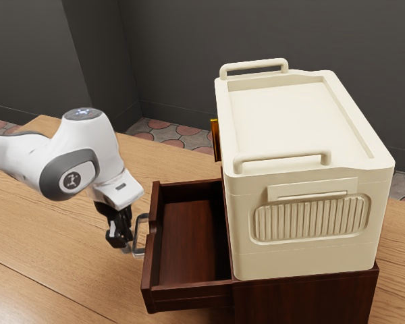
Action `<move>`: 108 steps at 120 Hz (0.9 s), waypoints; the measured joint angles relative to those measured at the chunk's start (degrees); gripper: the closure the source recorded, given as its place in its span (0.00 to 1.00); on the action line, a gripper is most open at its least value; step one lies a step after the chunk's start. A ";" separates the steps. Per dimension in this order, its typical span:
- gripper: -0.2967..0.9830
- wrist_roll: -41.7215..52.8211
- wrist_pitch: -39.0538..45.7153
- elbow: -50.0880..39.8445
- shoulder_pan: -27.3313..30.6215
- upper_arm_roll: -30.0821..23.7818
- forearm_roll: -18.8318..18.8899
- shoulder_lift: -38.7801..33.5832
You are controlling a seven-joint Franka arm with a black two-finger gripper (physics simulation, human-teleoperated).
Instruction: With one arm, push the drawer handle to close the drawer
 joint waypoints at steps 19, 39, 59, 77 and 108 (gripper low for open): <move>0.63 -1.27 -0.40 0.93 0.01 -0.10 -0.30 0.24; 0.63 -2.29 -1.73 1.79 0.02 -0.55 -0.73 -1.53; 0.64 -3.45 -3.98 0.29 0.01 -1.37 -0.80 -4.75; 0.64 -4.32 -4.94 2.49 0.02 -1.77 -0.84 -1.81; 0.64 -5.43 -5.47 5.91 0.04 -3.49 -2.06 2.39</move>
